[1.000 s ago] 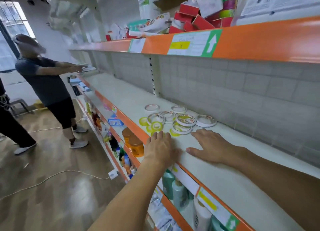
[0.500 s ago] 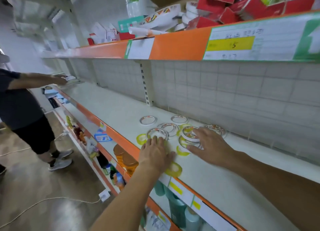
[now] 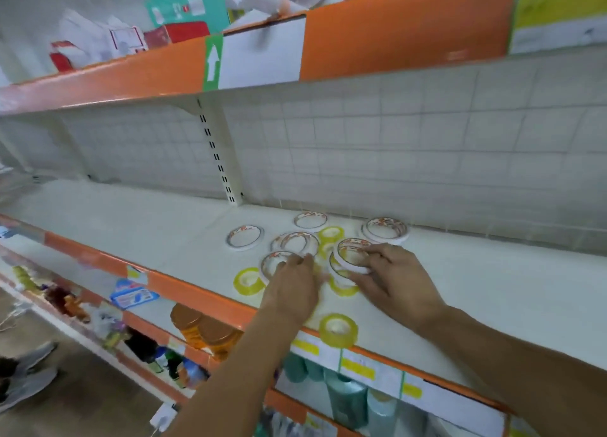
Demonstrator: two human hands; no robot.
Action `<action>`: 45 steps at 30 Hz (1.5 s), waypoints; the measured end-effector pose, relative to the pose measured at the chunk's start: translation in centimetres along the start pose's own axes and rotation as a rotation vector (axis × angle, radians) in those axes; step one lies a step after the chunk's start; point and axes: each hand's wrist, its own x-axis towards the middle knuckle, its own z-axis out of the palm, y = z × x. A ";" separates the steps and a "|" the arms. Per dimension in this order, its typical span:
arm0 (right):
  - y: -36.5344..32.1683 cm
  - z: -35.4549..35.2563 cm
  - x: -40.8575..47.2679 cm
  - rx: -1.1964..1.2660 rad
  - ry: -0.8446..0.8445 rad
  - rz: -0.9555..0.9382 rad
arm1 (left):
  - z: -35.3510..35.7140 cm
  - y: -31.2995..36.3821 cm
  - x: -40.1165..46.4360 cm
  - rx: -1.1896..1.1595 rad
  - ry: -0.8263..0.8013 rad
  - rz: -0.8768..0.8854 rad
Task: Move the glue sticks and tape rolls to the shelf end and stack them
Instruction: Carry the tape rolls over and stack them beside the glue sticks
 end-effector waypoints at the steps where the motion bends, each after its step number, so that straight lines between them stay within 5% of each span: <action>1: -0.1 -0.2 -0.4 -0.012 0.027 0.000 | 0.2 0.1 0.0 -0.016 0.014 0.043; 6: -0.8 -1.2 -1.9 -0.026 0.170 0.016 | 1.2 0.5 0.3 -0.075 0.157 0.109; 15: -1.1 -0.5 -2.1 0.029 -0.201 0.270 | 3.4 0.9 0.0 -0.077 0.185 0.074; 20: -0.9 -0.6 -2.1 0.009 -0.063 0.254 | 3.3 1.1 -0.4 -0.125 0.240 0.069; 25: -1.2 -0.8 -2.5 0.066 -0.022 0.349 | 3.1 1.0 -0.9 -0.143 0.237 0.076; 32: -2.6 -1.4 0.0 0.238 -0.204 0.423 | 2.6 1.2 -1.3 -0.192 0.236 0.111; 45: -5.1 -2.7 2.4 -0.025 -0.359 0.525 | 0.1 0.5 -0.2 0.008 0.034 0.161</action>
